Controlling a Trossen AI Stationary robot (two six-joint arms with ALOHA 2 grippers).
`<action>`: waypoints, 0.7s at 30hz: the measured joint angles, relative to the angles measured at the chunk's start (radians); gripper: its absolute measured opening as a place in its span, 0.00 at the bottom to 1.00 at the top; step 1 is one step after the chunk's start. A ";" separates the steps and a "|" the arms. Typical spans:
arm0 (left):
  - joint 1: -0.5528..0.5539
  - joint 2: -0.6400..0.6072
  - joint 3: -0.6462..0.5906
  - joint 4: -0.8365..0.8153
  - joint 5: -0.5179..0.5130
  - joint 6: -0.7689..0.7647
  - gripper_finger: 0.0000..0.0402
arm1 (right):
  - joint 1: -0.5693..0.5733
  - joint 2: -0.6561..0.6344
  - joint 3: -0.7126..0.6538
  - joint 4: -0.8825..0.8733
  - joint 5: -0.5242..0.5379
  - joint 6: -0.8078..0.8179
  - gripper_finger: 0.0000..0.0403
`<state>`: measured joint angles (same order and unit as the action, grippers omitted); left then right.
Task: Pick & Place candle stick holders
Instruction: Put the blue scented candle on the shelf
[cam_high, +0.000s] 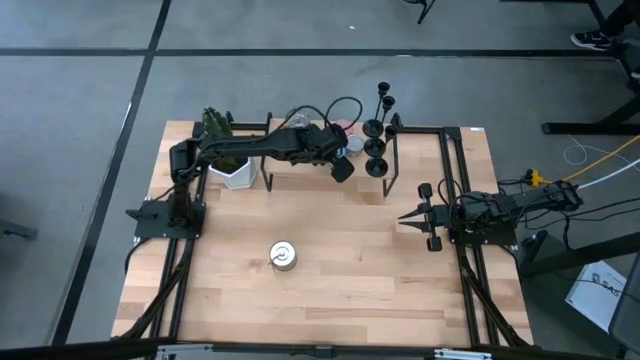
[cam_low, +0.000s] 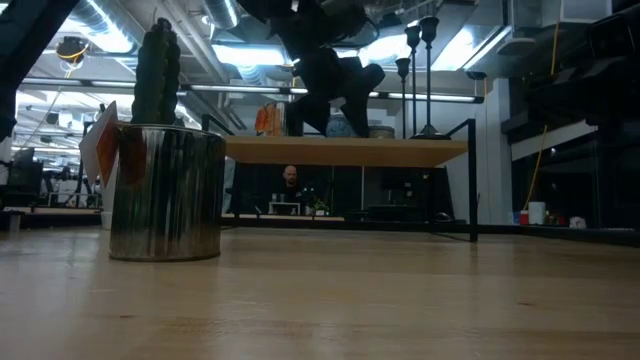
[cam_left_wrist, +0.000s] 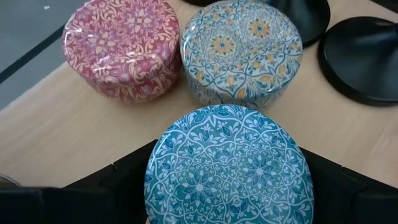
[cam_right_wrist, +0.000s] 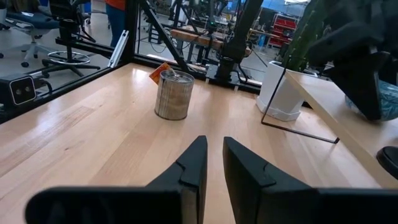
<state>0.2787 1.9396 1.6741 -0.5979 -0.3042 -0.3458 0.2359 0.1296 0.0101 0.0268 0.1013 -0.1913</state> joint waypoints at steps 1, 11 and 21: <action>0.000 0.000 0.000 0.000 0.000 0.004 0.74 | 0.000 0.000 0.000 0.000 0.000 0.000 0.14; -0.002 0.000 0.000 -0.003 -0.065 0.073 0.78 | 0.000 0.000 0.000 0.000 0.000 0.000 0.14; -0.002 -0.006 0.000 0.003 -0.069 0.072 0.88 | 0.000 0.000 0.000 0.000 0.000 0.000 0.14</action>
<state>0.2768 1.9339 1.6741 -0.5948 -0.3729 -0.2738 0.2360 0.1295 0.0101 0.0268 0.1013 -0.1916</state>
